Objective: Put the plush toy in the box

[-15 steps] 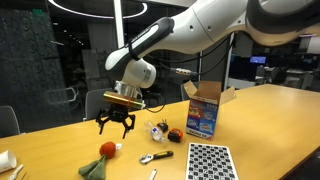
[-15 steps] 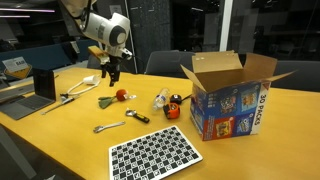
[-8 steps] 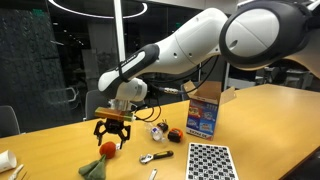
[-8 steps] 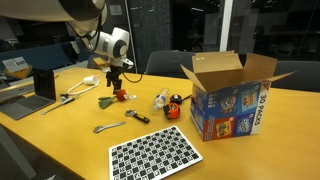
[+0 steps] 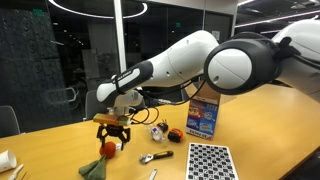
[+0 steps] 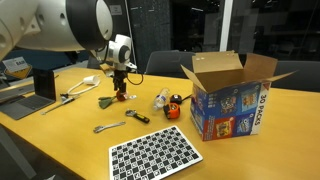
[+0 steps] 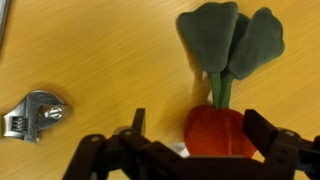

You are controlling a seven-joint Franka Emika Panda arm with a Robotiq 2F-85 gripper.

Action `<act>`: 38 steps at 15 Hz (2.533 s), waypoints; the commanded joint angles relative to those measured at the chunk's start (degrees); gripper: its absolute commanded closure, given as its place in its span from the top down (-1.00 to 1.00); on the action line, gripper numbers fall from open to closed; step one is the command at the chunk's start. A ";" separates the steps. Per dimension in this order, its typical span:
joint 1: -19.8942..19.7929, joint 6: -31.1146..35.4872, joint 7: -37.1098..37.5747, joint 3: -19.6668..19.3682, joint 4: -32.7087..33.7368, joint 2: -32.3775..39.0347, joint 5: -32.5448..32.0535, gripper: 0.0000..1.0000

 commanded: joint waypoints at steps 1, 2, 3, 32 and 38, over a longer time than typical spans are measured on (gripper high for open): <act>1.23 -4.48 4.04 -2.04 11.09 5.42 -1.75 1.00; 1.27 -5.20 4.63 -2.28 12.70 6.19 -1.99 1.00; 1.17 -5.87 5.02 -2.33 14.11 7.01 -1.96 1.00; -1.27 -9.93 4.89 -2.18 15.69 9.00 -1.49 -0.67; -3.01 -8.72 4.88 -7.36 8.14 -2.85 -4.14 -0.67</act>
